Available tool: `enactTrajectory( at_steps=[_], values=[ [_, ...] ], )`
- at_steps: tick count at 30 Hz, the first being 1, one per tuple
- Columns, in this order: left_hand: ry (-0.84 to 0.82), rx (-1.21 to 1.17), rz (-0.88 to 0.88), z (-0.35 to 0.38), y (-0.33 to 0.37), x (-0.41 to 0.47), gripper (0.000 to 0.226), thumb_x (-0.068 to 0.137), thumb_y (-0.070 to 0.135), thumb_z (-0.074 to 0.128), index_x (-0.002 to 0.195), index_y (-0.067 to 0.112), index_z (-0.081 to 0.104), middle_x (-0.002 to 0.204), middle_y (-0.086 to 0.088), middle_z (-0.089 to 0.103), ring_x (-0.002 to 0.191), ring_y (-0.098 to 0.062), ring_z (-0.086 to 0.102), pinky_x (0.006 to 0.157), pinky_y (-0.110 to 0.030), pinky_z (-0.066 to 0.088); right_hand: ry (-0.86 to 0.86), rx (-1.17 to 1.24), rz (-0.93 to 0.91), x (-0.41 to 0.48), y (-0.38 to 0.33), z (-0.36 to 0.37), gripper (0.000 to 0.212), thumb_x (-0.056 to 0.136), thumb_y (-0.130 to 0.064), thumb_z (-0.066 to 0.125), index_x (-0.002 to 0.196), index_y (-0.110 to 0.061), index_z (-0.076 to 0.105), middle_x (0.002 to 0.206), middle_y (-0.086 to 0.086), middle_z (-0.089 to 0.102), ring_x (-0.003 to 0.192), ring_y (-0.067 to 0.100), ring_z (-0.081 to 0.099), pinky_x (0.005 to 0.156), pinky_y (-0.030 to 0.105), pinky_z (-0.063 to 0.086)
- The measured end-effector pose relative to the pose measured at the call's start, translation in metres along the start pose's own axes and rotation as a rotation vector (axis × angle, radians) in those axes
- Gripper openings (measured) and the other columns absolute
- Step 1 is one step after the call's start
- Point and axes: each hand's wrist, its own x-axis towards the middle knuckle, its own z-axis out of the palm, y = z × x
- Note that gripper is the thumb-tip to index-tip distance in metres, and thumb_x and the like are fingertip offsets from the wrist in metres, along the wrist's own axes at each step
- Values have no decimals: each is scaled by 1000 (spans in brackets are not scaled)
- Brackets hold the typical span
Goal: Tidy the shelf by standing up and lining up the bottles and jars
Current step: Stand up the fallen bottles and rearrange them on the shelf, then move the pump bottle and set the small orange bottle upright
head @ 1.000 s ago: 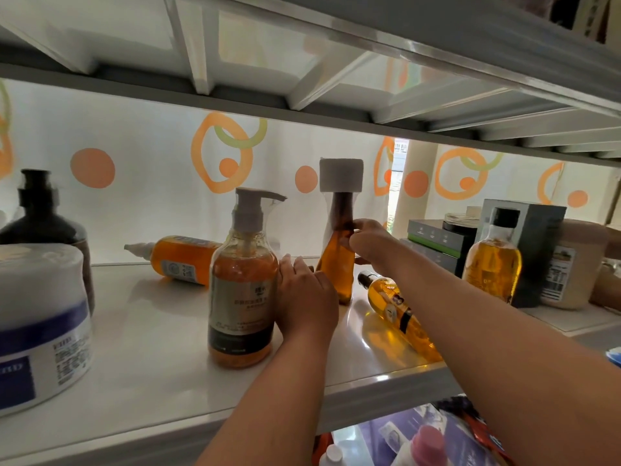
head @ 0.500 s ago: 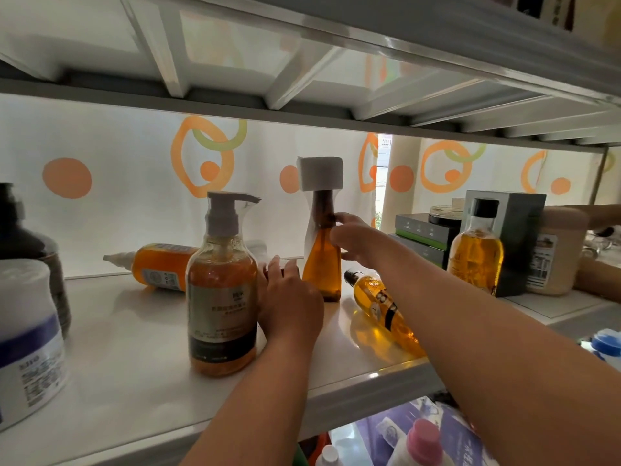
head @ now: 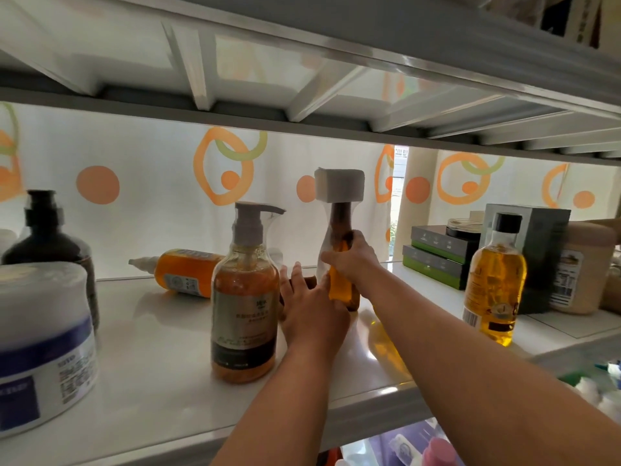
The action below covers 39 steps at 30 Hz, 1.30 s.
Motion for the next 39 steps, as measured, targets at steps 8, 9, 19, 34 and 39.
enactTrajectory(
  at_steps=[8,9,19,34,39],
  values=[
    [34,-50,4,4,-2,4,51,90,32,44,141,37,41,160,0,7,147,-24,-10,116,-49,7,48,-91,-118,-15,8,5,87,79,-22,69,145,-26,14,132,8,51,119,31,51,100,38,42],
    [41,-58,6,4,-2,3,50,90,31,44,140,36,43,160,1,8,147,-24,-9,116,-49,7,47,-90,-123,-15,8,4,84,79,-22,69,144,-26,15,131,8,52,118,31,51,100,38,43],
    [78,-65,13,2,-2,0,45,94,30,39,139,33,45,158,2,19,148,-21,0,117,-43,9,10,-105,-72,-18,7,2,92,84,-27,63,150,-27,-2,141,9,45,126,32,46,105,40,39],
    [432,-238,254,-23,15,-60,28,93,22,45,87,12,70,88,-1,67,71,-12,55,54,-13,32,125,-34,-174,-89,-3,-29,35,94,-27,50,125,-11,53,122,10,62,108,24,57,86,27,42],
    [675,-387,299,-56,-10,-83,25,86,36,44,80,21,63,74,8,63,67,-8,58,58,-16,48,-63,67,-206,-114,-3,-19,37,90,-30,59,124,-16,51,109,3,64,96,17,61,75,22,51]
  ],
)
